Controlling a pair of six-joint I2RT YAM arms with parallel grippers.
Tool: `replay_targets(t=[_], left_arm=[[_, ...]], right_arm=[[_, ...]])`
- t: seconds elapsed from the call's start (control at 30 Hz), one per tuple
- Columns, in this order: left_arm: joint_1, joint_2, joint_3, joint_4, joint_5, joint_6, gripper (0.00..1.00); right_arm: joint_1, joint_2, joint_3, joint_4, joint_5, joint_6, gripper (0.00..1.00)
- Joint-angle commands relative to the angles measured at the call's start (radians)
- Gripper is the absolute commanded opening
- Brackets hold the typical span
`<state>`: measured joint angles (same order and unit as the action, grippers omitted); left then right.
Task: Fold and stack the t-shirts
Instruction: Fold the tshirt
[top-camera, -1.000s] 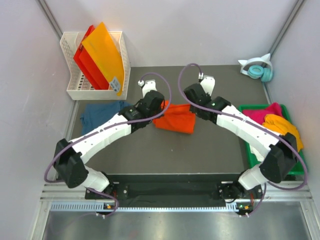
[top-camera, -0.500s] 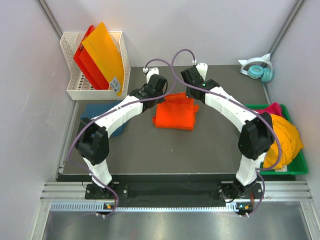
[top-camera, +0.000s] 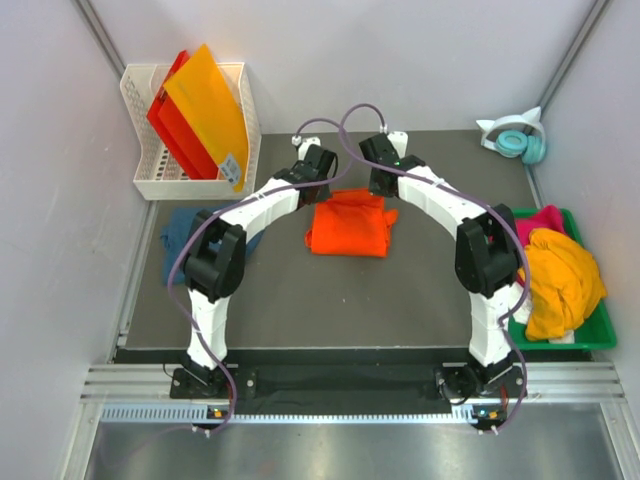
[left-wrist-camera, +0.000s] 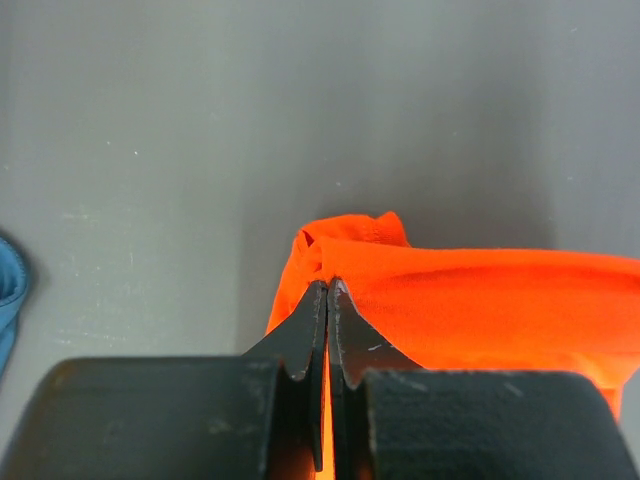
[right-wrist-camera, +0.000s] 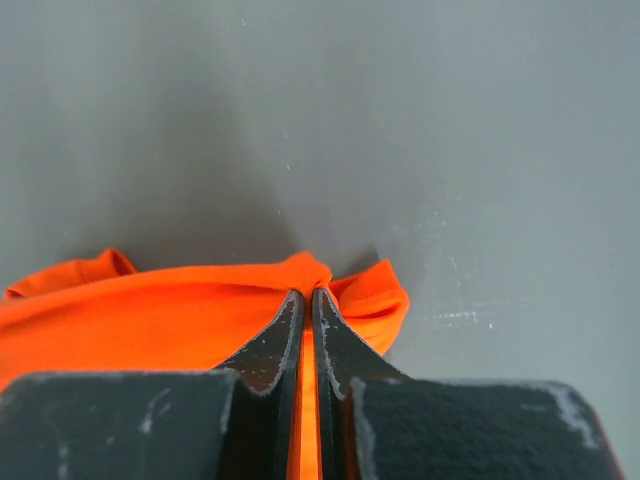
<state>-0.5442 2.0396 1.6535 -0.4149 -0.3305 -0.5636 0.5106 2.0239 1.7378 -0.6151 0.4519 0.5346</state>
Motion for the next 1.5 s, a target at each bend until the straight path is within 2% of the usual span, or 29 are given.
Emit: replay_targets(t=[0.0,0.3,0.33,0.4,0.43,0.5,0.53,0.6,0.7,0.73,0.77,0.8,0.83,0.93,1.07,1.47], left_arm=[[0.029,0.03,0.052,0.016,-0.018,0.027,0.0],[0.049,0.123,0.134,-0.027,-0.013,0.016,0.0],[0.049,0.119,0.137,-0.03,-0.022,0.005,0.02],[0.049,0.079,0.114,-0.009,-0.031,0.001,0.14],[0.049,0.056,0.095,0.013,-0.036,0.001,0.31],[0.049,-0.004,0.06,0.043,-0.039,0.004,0.43],[0.049,-0.022,0.057,0.044,-0.044,0.005,0.58],[0.05,-0.067,0.045,0.044,-0.038,0.007,0.68],[0.047,-0.116,-0.004,0.074,0.027,-0.004,0.68],[0.046,-0.122,-0.017,0.08,0.045,-0.025,0.66],[0.044,-0.13,-0.046,0.091,0.095,-0.035,0.59],[0.041,-0.133,-0.058,0.096,0.108,-0.047,0.58],[0.029,-0.134,-0.073,0.106,0.11,-0.062,0.57],[0.007,-0.139,-0.142,0.143,0.163,-0.087,0.51],[-0.022,-0.141,-0.234,0.15,0.211,-0.107,0.47],[-0.033,-0.142,-0.443,0.148,0.265,-0.174,0.42]], right_arm=[[-0.03,0.001,-0.044,0.038,0.013,0.005,0.0],[-0.053,0.061,-0.03,0.061,-0.022,-0.007,0.0],[-0.052,0.052,-0.044,0.075,-0.03,-0.018,0.07],[-0.047,-0.01,-0.079,0.139,-0.033,-0.025,0.24],[-0.043,-0.033,-0.105,0.15,-0.032,-0.038,0.41],[-0.027,-0.082,-0.1,0.126,-0.013,-0.042,0.5],[-0.021,-0.097,-0.101,0.117,-0.009,-0.048,0.54],[0.005,-0.152,-0.119,0.118,0.005,-0.05,0.58],[0.038,-0.211,-0.187,0.15,-0.039,-0.029,0.55],[0.046,-0.218,-0.22,0.159,-0.054,-0.021,0.43],[0.061,-0.228,-0.24,0.172,-0.077,-0.012,0.37],[0.068,-0.229,-0.257,0.182,-0.082,0.014,0.31],[0.077,-0.228,-0.285,0.189,-0.088,0.022,0.21],[0.111,-0.202,-0.326,0.186,-0.113,0.045,0.08],[0.132,-0.191,-0.415,0.205,-0.128,0.09,0.02],[0.137,-0.241,-0.684,0.212,-0.168,0.241,0.0]])
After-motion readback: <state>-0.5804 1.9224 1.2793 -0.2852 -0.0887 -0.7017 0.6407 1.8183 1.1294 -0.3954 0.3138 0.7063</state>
